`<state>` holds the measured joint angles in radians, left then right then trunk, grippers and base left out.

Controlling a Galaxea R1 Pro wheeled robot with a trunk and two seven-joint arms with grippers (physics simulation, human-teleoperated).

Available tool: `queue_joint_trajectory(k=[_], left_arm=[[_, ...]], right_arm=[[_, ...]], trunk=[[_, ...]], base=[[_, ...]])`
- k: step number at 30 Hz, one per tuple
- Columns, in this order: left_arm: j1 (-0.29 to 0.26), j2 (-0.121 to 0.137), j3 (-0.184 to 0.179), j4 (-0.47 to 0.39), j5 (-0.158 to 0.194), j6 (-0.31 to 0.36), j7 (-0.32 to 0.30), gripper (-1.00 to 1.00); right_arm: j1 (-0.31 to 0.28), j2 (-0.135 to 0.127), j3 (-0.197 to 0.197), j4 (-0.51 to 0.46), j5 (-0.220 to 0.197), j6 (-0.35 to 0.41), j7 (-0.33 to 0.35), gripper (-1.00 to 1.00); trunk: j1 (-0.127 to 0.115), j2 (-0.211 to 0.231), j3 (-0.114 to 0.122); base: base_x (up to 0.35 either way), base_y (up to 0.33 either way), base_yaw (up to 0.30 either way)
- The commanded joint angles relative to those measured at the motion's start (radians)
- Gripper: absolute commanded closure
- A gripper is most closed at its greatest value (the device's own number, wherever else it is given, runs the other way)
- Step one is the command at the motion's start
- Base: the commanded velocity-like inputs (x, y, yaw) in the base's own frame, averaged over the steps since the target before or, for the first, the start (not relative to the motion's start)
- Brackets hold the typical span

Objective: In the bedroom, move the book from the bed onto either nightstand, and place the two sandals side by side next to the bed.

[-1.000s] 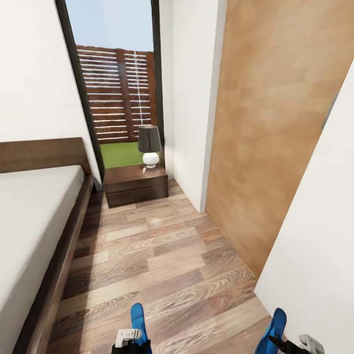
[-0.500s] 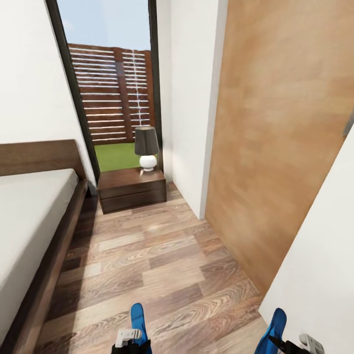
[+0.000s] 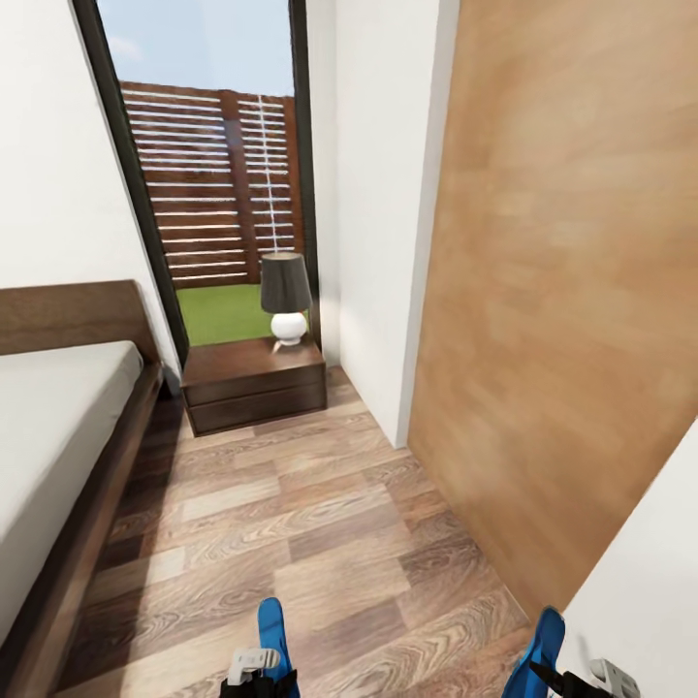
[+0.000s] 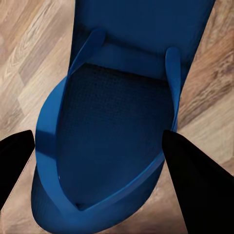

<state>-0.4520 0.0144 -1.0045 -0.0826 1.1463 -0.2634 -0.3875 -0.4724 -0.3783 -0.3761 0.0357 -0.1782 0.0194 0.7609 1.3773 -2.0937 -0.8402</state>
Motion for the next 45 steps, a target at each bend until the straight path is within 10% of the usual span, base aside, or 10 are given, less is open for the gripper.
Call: queue_joint_trajectory(k=[1, 45], left_arm=[[-0.001, 0.0, -0.008, 0.0, 0.009, -0.003, -0.002, 1.0], [-0.001, 0.001, -0.008, 0.0, 0.009, -0.002, -0.002, 1.0]], right_arm=[[-0.002, -0.001, 0.0, 0.003, -0.011, 0.002, 0.005, 1.0], [-0.002, -0.001, 0.0, 0.004, -0.011, 0.002, 0.004, 1.0]], trunk=[[0.0, 0.0, -0.001], [0.0, 0.0, -0.001]], base=[[0.33, 0.0, 0.0], [0.32, 0.05, 0.0]])
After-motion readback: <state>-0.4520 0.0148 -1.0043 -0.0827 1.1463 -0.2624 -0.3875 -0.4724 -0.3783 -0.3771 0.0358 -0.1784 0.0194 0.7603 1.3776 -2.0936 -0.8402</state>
